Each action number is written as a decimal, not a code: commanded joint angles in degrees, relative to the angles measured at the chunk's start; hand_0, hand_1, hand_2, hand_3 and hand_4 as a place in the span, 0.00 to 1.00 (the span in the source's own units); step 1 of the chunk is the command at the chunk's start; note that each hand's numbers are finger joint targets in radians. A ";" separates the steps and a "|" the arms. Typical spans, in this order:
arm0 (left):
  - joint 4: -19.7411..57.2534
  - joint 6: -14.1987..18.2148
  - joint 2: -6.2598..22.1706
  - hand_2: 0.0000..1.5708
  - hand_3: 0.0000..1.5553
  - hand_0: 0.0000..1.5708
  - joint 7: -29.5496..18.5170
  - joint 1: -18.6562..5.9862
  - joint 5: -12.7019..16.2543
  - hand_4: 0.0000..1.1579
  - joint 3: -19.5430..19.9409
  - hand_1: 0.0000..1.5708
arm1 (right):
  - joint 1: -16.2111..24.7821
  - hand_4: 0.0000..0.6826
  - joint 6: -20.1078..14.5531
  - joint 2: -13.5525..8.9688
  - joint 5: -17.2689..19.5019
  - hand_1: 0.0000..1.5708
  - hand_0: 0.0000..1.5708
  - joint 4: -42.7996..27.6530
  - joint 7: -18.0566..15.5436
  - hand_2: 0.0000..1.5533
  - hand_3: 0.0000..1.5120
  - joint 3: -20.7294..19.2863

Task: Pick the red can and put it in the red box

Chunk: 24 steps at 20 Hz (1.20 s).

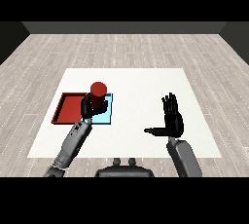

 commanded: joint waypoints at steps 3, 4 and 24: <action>0.19 -1.91 10.06 1.00 0.96 1.00 4.14 1.93 -1.94 0.96 5.15 1.00 | 7.23 0.00 2.08 -2.11 -1.26 0.00 0.00 -0.62 -1.55 0.00 0.00 -3.57; 3.27 -1.87 9.50 1.00 0.96 1.00 5.01 -0.35 -2.60 0.97 5.80 1.00 | 4.11 0.00 2.32 0.05 -0.81 0.00 0.00 4.36 -3.98 0.00 0.00 -3.82; 62.86 -8.75 16.73 0.21 0.00 0.00 14.18 -14.54 -13.68 0.61 7.25 0.00 | -0.22 0.00 4.34 0.78 -0.96 0.00 0.00 14.52 -6.59 0.00 0.00 -6.71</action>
